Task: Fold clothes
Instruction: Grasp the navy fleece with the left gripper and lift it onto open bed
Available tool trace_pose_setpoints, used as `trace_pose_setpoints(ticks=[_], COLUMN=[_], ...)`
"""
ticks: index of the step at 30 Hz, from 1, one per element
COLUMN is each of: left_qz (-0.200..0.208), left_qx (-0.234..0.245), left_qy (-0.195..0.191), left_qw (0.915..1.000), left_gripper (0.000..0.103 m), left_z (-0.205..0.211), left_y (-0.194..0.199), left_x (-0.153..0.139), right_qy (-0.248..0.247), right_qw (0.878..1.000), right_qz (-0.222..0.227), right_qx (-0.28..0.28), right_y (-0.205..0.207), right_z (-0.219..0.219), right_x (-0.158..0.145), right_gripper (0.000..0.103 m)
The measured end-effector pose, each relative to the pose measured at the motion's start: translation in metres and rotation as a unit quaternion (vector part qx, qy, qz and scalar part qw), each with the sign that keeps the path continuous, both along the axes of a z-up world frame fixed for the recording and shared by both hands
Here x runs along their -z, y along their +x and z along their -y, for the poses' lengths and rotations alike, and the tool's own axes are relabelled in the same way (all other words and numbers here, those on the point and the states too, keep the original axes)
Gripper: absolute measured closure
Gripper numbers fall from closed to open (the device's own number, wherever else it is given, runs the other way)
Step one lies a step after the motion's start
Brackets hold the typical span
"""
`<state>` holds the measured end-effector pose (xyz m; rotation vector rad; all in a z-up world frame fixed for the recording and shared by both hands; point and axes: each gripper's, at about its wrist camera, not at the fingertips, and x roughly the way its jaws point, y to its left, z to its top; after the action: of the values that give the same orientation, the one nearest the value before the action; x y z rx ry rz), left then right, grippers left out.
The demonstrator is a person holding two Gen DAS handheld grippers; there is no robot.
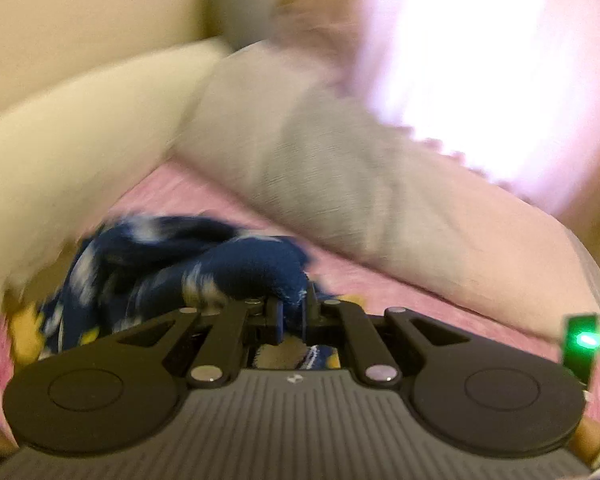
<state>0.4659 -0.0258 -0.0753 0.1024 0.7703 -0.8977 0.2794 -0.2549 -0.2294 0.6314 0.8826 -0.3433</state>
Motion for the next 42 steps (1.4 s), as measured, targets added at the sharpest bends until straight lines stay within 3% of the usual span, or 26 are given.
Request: trace_pose_setpoints(ticks=[5,12,14,17,21,24,26,28,29,30,32,34,36,38,39,40,42], left_qz=[0.079,0.140,0.142,0.141,0.137,0.103,0.080,0.081,0.084,0.094,0.113,0.121,0.076,0.057,0.056,0.059,0.057], left_qx=[0.111,0.213,0.234,0.273,0.318,0.351,0.366,0.369,0.368,0.364,0.369,0.371,0.371,0.363,0.357,0.350,0.347], left_qy=[-0.055,-0.108,-0.141,-0.219,-0.318,-0.387,-0.414,-0.417,-0.413,-0.388,-0.294,-0.194,-0.070,0.026,0.065,0.103,0.161], left_qw=[0.9891,0.9609,0.9515,0.9262,0.8826,0.8464,0.8297,0.8263,0.8285,0.8416,0.8743,0.9001,0.9230,0.9298,0.9303,0.9290,0.9222], left_gripper=[0.098,0.098,0.098,0.098,0.098,0.098,0.098,0.098,0.097,0.095,0.092,0.090,0.090,0.090,0.084,0.074,0.072], left_z=[0.048,0.129,0.147,0.162,0.177,0.188,0.199,0.211,0.218,0.230,0.262,0.294,0.323,0.330,0.329,0.327,0.307], left_y=[-0.083,-0.227,-0.267,-0.324,-0.389,-0.431,-0.446,-0.456,-0.460,-0.465,-0.475,-0.485,-0.489,-0.492,-0.494,-0.496,-0.499], left_x=[-0.069,-0.140,-0.162,-0.207,-0.256,-0.283,-0.290,-0.292,-0.292,-0.282,-0.246,-0.206,-0.143,-0.072,-0.039,-0.008,0.036], right_qy=[-0.017,-0.046,-0.055,-0.072,-0.103,-0.121,-0.129,-0.135,-0.138,-0.141,-0.141,-0.138,-0.134,-0.129,-0.126,-0.122,-0.114], right_qw=[0.998,0.982,0.973,0.957,0.932,0.914,0.904,0.895,0.890,0.885,0.875,0.867,0.861,0.857,0.857,0.857,0.856], right_qz=[0.043,0.080,0.086,0.094,0.097,0.096,0.093,0.092,0.091,0.090,0.088,0.076,0.062,0.048,0.042,0.037,0.026], right_qx=[0.051,0.166,0.206,0.265,0.333,0.375,0.397,0.416,0.426,0.435,0.455,0.472,0.487,0.497,0.498,0.500,0.503], right_y=[-0.071,-0.223,-0.274,-0.356,-0.453,-0.509,-0.539,-0.563,-0.575,-0.587,-0.611,-0.634,-0.652,-0.660,-0.660,-0.660,-0.659], right_z=[0.021,0.070,0.084,0.100,0.116,0.125,0.129,0.129,0.130,0.130,0.127,0.120,0.111,0.097,0.090,0.083,0.069], right_x=[-0.032,-0.073,-0.085,-0.102,-0.123,-0.133,-0.139,-0.143,-0.145,-0.147,-0.150,-0.149,-0.146,-0.141,-0.139,-0.136,-0.131], right_gripper=[0.001,0.001,0.001,0.001,0.001,0.001,0.001,0.001,0.001,0.001,0.001,0.001,0.001,0.001,0.001,0.001,0.001])
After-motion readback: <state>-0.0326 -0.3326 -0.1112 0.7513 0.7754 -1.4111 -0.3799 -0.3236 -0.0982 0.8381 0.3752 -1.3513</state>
